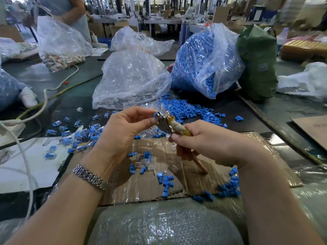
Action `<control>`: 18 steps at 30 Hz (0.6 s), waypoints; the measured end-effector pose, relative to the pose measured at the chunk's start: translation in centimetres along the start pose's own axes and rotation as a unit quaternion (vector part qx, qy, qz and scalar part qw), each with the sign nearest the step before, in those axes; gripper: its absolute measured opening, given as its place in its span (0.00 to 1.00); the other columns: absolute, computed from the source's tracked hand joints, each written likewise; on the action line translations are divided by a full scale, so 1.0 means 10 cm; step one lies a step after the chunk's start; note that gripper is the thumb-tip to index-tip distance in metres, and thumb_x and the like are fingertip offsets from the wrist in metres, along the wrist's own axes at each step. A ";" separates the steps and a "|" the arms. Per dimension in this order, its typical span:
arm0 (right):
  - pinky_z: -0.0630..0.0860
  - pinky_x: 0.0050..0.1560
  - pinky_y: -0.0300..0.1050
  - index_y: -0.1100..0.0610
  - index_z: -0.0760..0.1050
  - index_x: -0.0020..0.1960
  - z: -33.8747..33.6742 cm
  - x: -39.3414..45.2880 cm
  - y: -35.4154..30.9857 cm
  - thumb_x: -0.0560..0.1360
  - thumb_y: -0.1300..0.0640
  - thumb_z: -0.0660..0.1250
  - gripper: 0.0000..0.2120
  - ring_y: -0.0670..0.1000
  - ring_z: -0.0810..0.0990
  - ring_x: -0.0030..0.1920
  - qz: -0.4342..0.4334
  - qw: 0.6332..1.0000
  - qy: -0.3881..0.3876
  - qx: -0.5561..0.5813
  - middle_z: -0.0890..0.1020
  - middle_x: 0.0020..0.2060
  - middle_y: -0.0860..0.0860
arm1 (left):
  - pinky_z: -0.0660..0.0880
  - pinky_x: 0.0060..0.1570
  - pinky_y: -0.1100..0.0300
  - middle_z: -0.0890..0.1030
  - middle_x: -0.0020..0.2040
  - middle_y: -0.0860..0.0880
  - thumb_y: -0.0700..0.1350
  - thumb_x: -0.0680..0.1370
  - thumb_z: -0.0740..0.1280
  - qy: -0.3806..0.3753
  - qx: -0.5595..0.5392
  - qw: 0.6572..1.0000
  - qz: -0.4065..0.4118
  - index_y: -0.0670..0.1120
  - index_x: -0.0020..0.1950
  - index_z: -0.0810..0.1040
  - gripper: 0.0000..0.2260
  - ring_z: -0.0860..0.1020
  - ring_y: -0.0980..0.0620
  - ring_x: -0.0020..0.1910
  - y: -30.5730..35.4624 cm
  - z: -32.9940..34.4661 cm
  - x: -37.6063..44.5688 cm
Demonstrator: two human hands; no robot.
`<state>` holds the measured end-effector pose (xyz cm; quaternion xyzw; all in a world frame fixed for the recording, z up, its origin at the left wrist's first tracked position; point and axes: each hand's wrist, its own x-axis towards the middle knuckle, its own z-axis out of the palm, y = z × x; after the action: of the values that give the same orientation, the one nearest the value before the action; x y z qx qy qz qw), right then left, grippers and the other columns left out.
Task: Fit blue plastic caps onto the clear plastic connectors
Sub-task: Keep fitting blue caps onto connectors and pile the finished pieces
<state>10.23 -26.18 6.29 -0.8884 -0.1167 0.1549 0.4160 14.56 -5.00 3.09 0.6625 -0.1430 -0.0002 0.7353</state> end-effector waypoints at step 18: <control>0.73 0.36 0.48 0.54 0.73 0.43 -0.05 0.06 0.03 0.80 0.43 0.66 0.15 0.50 0.78 0.35 0.053 0.992 0.106 -0.050 0.81 0.37 0.55 | 0.79 0.44 0.68 0.86 0.45 0.53 0.43 0.74 0.76 0.070 0.154 0.985 0.019 0.53 0.48 0.84 0.07 0.83 0.59 0.44 -0.07 -0.14 0.05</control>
<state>10.99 -26.53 6.30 -0.9246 -0.0321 0.0760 0.3719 15.45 -3.80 2.40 0.7631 -0.1022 0.0823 0.6329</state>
